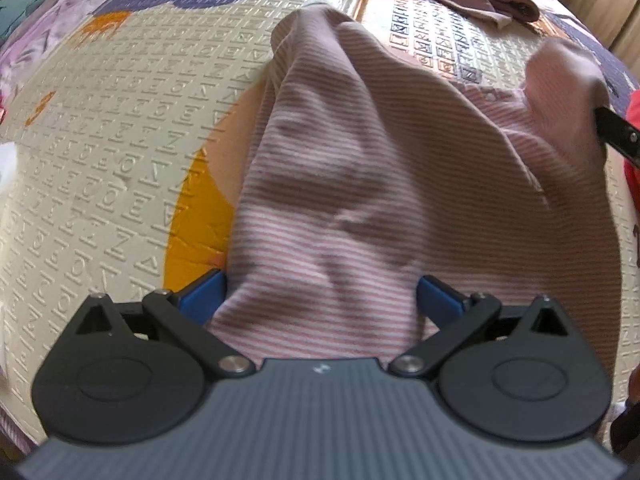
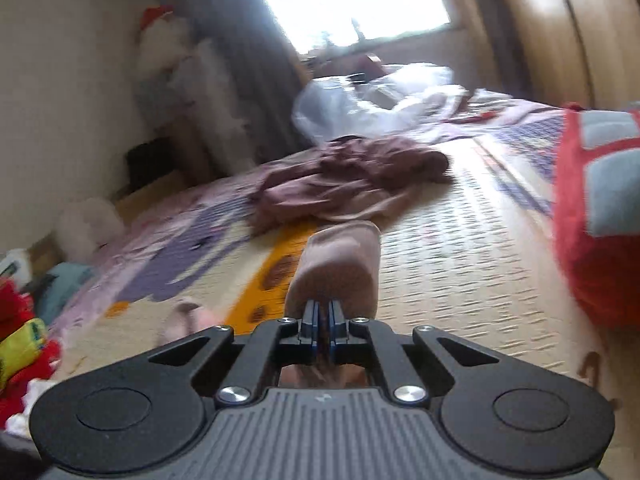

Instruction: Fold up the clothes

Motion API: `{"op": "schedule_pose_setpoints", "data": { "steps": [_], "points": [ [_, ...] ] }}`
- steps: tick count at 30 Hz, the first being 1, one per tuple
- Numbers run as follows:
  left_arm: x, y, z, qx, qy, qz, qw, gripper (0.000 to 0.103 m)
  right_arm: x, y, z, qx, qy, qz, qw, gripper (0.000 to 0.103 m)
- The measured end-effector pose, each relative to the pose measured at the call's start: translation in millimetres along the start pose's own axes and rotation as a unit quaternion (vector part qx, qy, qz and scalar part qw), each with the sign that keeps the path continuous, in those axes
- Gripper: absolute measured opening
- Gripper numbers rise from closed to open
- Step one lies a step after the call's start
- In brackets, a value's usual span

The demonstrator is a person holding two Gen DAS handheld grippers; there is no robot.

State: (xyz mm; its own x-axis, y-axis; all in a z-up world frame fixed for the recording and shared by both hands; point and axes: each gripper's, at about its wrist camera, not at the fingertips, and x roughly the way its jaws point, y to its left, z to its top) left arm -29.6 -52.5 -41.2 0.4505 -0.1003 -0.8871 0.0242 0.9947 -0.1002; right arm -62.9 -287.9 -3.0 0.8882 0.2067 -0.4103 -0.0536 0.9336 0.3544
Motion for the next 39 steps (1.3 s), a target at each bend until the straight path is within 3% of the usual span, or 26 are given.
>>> {"op": "schedule_pose_setpoints", "data": {
  "steps": [5,8,10,12,14,16,20,23,25,27,30,32,35,37,39],
  "points": [
    [-7,6,-7,0.002,0.003,-0.011,0.9999,0.103,5,21,-8,-0.015,0.034,0.086,0.996,0.005],
    [-9,11,-8,-0.004,0.007,-0.023,0.9997,0.103,11,44,-19,-0.056,0.075,0.112,0.989,0.005],
    [-10,12,-8,-0.006,0.01,-0.026,0.9996,0.103,9,53,-20,-0.084,0.067,0.093,0.99,0.013],
    [-11,14,-8,-0.01,0.013,-0.029,0.9994,0.103,1,50,-14,-0.085,0.032,0.053,0.994,0.039],
    [-12,15,-8,-0.011,0.014,-0.032,0.9993,0.103,-9,35,-5,-0.055,-0.011,0.008,0.998,0.056],
    [-12,15,-8,-0.011,0.015,-0.032,0.9993,0.103,-16,12,1,-0.008,-0.032,-0.033,0.999,0.058],
    [-11,13,-8,-0.006,0.015,-0.027,0.9995,0.103,-7,-29,5,0.076,-0.016,-0.095,0.992,0.06],
    [-10,11,-9,-0.001,0.014,-0.022,0.9997,0.103,9,-53,0,0.139,0.015,-0.088,0.986,0.057],
    [-10,11,-10,0.001,0.012,-0.019,0.9997,0.103,20,-60,-5,0.166,0.026,-0.066,0.984,0.047],
    [-9,10,-10,0.003,0.011,-0.017,0.9998,0.103,28,-61,-10,0.173,0.031,-0.049,0.983,0.02],
    [-10,9,-11,0.003,0.01,-0.016,0.9998,0.103,25,-52,-14,0.148,0.019,-0.044,0.988,0.011],
    [-10,9,-11,0.003,0.01,-0.015,0.9998,0.103,18,-40,-12,0.123,0.0,-0.022,0.992,0.011],
    [-10,8,-12,0.003,0.009,-0.014,0.9999,0.103,5,-12,-8,0.067,-0.018,0.049,0.996,0.011],
    [-10,8,-12,0.003,0.008,-0.013,0.9999,0.103,5,6,-9,0.035,0.002,0.1,0.994,0.011],
    [-10,7,-12,0.003,0.007,-0.012,0.9999,0.103,14,21,-16,0.016,0.053,0.137,0.989,0.011]
  ]
}}
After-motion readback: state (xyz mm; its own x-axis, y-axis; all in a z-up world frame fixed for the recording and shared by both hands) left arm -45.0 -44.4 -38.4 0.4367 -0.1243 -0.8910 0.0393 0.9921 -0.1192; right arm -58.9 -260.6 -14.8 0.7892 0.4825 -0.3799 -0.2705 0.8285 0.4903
